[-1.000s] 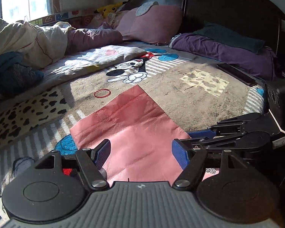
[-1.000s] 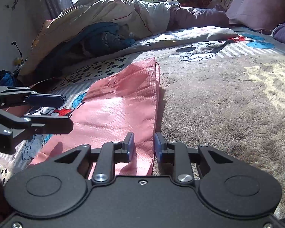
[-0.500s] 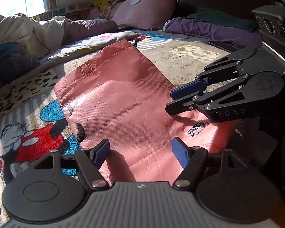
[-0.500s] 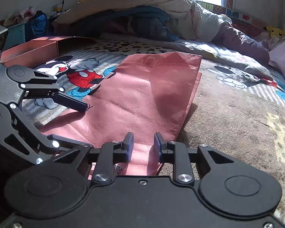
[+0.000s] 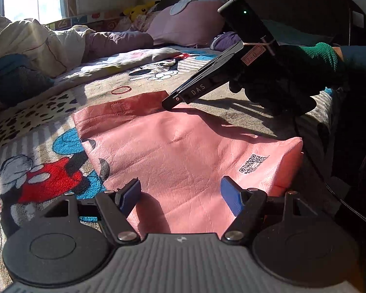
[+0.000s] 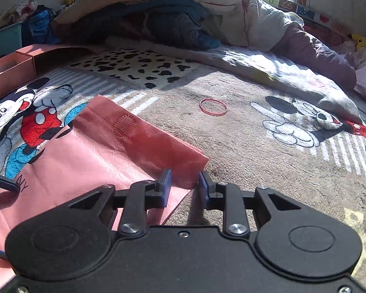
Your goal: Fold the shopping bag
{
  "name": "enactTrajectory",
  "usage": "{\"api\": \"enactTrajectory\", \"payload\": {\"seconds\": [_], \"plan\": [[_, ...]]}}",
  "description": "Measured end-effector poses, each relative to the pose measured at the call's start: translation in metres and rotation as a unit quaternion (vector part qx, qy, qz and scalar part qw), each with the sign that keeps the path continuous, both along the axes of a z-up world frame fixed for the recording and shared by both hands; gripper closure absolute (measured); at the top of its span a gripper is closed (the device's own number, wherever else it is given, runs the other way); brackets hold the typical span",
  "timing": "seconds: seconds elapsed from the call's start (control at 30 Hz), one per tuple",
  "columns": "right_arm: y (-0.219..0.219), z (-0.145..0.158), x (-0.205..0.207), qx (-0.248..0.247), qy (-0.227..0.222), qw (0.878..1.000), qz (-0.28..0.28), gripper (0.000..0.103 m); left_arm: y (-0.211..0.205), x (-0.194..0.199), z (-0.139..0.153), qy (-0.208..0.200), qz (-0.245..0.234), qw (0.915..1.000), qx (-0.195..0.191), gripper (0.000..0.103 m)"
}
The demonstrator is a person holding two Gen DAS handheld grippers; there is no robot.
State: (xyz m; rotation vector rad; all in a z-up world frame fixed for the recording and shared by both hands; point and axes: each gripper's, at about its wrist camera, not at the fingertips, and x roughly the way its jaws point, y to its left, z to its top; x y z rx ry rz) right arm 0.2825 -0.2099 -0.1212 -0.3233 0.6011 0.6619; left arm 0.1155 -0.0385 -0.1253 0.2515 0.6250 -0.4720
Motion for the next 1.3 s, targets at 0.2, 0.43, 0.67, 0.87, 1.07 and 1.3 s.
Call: {"api": "enactTrajectory", "payload": {"seconds": [0.2,0.43,0.67,0.87,1.07,1.3], "plan": [[0.012,-0.005,-0.012,-0.025,-0.038,0.999,-0.022,0.078,-0.023,-0.022,-0.003,0.001,-0.017,0.9999,-0.004,0.031],[0.008,-0.002,-0.077,-0.078,-0.084,0.993,-0.013,0.078,-0.034,-0.026,-0.007,0.007,0.005,0.9999,0.008,0.031],[-0.012,0.012,-0.161,-0.062,-0.131,0.989,-0.037,0.079,-0.033,-0.031,-0.009,-0.001,0.015,0.9999,0.001,0.030],[0.003,-0.011,-0.174,-0.102,-0.118,0.988,0.005,0.089,-0.034,-0.032,-0.008,0.001,0.021,0.9998,-0.002,0.031],[-0.012,-0.019,-0.166,-0.058,-0.118,0.991,0.006,0.089,-0.035,-0.040,-0.007,-0.003,0.021,0.9998,0.007,0.030],[-0.018,-0.025,-0.164,-0.034,-0.125,0.991,0.011,0.089,-0.038,-0.071,-0.002,-0.033,-0.106,0.9839,0.140,0.036]]}}
